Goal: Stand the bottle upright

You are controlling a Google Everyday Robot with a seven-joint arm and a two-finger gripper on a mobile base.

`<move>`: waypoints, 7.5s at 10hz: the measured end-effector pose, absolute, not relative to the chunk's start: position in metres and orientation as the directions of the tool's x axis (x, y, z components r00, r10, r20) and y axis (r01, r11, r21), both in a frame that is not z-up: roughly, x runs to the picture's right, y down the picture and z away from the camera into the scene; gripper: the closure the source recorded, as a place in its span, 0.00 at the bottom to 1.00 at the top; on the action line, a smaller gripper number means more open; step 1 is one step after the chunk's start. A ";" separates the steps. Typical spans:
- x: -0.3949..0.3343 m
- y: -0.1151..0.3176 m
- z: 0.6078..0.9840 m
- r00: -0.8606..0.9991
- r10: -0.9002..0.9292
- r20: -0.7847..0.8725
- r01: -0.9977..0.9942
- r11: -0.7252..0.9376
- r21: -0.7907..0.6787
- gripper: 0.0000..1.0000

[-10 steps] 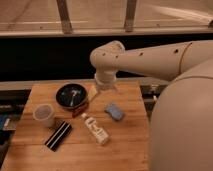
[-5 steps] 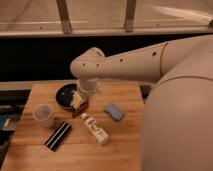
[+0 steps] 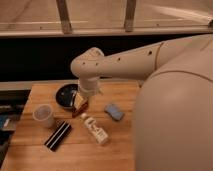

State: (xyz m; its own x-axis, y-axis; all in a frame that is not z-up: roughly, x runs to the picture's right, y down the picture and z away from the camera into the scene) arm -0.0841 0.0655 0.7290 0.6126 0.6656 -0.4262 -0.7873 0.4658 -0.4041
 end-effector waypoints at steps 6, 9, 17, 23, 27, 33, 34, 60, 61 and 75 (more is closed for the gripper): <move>-0.091 0.115 0.796 0.646 0.612 -0.456 -0.753 0.415 -0.510 0.20; -0.095 0.129 0.816 0.668 0.606 -0.432 -0.725 0.400 -0.561 0.20; -0.099 0.142 0.829 0.709 0.533 -0.461 -0.695 0.419 -0.584 0.20; -0.099 0.154 0.838 0.703 0.466 -0.537 -0.711 0.468 -0.525 0.20; -0.098 0.164 0.848 0.691 0.476 -0.543 -0.722 0.448 -0.527 0.20; -0.101 0.174 0.862 0.686 0.511 -0.518 -0.723 0.398 -0.564 0.20; -0.103 0.175 0.863 0.688 0.510 -0.516 -0.721 0.398 -0.568 0.20; -0.095 0.101 0.816 0.691 0.552 -0.467 -0.723 0.517 -0.459 1.00; -0.093 0.095 0.813 0.689 0.559 -0.461 -0.725 0.523 -0.448 1.00; -0.091 0.016 0.799 0.669 0.652 -0.357 -0.741 0.555 -0.378 1.00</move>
